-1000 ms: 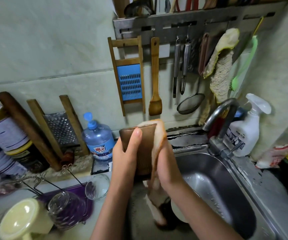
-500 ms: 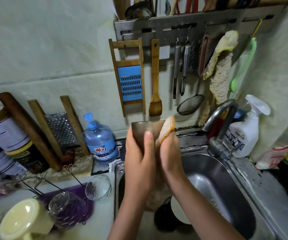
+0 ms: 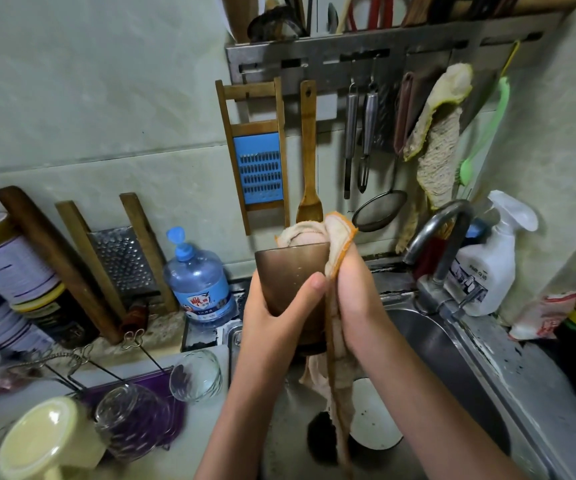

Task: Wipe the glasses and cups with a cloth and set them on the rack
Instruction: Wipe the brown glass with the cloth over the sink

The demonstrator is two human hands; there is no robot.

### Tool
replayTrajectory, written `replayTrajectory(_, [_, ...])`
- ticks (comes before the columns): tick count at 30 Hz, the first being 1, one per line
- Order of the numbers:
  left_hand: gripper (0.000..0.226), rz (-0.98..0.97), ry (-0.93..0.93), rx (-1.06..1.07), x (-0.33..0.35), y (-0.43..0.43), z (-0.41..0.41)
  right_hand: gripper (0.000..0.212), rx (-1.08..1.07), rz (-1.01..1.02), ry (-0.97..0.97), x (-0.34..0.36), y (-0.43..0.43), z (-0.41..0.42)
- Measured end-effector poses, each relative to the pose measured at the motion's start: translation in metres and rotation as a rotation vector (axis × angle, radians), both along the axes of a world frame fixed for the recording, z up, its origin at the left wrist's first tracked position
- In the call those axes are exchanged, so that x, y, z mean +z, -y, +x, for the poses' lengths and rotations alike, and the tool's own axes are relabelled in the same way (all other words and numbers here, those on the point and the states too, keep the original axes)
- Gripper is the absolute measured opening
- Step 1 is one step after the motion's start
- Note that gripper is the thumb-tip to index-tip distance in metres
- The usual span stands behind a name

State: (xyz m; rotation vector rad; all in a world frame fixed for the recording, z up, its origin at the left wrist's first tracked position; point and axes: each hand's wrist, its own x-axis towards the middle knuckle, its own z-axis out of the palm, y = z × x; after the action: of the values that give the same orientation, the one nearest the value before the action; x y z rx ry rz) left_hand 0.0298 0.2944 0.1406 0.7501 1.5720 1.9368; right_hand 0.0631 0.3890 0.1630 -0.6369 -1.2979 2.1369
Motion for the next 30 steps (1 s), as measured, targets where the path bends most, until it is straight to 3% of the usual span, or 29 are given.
replayTrajectory(3, [0.064, 0.022, 0.032, 0.029, -0.001, -0.001, -0.007, 0.053, -0.028, 0.177, -0.091, -0.008, 0.029, 0.017])
replayTrajectory(7, [0.062, -0.011, -0.071, 0.000, -0.005, 0.002, -0.015, 0.048, -0.023, 0.434, -0.150, -0.013, 0.042, 0.026])
replayTrajectory(9, [0.062, -0.007, -0.110, -0.041, -0.007, 0.007, -0.012, 0.046, -0.072, 0.324, -0.100, -0.006, 0.026, 0.022])
replayTrajectory(12, [0.062, -0.023, -0.175, -0.182, -0.006, 0.015, -0.008, 0.040, -0.004, -0.048, -0.067, 0.003, 0.000, 0.020])
replayTrajectory(14, [0.065, -0.062, -0.266, -0.238, -0.002, 0.020, -0.012, 0.036, 0.054, -0.044, -0.036, 0.006, -0.008, 0.026])
replayTrajectory(20, [0.080, -0.360, -0.726, -0.098, 0.002, 0.025, -0.029, 0.041, 0.298, 0.453, -0.006, 0.017, 0.010, 0.052])
replayTrajectory(25, [0.084, -0.432, -0.914, -0.018, -0.005, 0.023, -0.034, 0.047, 0.230, 1.197, 0.132, 0.006, 0.032, 0.054])
replayTrajectory(27, [0.082, -0.444, -1.048, -0.031, -0.006, 0.022, -0.031, 0.046, 0.213, 1.205, 0.146, 0.007, 0.023, 0.044])
replayTrajectory(30, [0.079, -0.405, -1.168, 0.008, 0.000, 0.023, -0.027, 0.045, 0.304, 0.820, 0.050, 0.018, 0.010, 0.028])
